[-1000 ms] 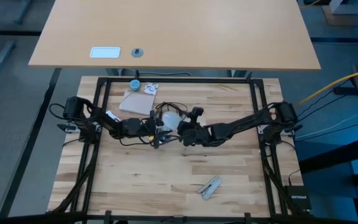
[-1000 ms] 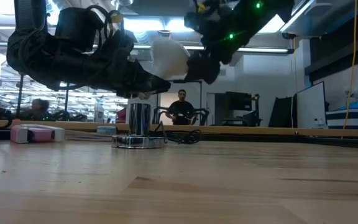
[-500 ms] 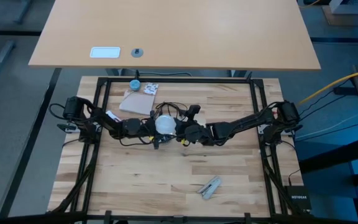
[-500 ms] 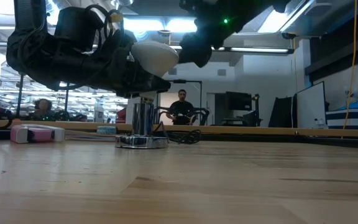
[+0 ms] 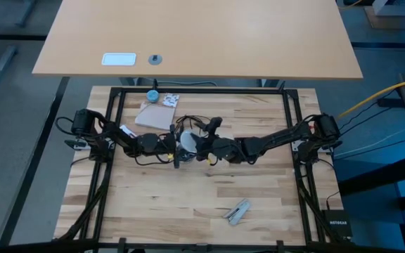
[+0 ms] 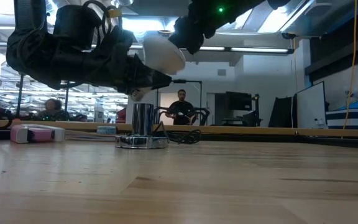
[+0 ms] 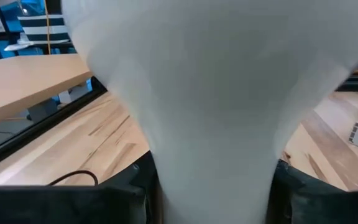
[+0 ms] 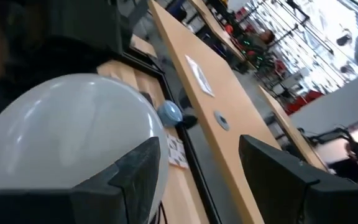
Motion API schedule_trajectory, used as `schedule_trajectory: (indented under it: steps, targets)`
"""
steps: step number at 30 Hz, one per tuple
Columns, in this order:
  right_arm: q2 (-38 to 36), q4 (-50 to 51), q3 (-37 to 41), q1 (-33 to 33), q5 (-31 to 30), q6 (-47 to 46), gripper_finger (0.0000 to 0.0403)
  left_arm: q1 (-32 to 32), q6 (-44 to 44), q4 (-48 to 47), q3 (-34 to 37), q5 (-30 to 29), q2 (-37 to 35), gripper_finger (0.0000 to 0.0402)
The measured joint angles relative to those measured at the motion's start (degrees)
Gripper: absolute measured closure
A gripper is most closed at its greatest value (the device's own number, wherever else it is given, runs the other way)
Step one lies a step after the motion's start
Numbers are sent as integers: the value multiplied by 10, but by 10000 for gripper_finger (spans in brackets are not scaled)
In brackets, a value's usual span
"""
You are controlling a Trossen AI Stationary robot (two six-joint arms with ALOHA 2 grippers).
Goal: Screw lightbulb
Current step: Insert the light bulb into the lamp
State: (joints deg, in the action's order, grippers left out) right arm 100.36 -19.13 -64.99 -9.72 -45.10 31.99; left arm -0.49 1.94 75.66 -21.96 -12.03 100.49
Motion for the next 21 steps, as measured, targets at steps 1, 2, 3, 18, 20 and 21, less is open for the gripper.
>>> schedule_trajectory:
  steps: [1,2,3,18,20,21]
  targets:
    - [0,-4,0,0,9,0,178,0,0,0,0,0,0,243]
    - [0,-7,0,0,19,0,178,0,1,1,0,0,0,243]
    - [0,-9,0,0,28,0,178,0,1,1,0,0,0,243]
    - [-1,-33,0,0,75,-1,178,-2,-35,0,-23,12,0,207]
    - [-1,-34,0,0,76,-1,178,-6,-32,0,-26,12,0,207]
    - [-1,-35,0,0,76,0,178,-8,-30,0,-26,12,0,207]
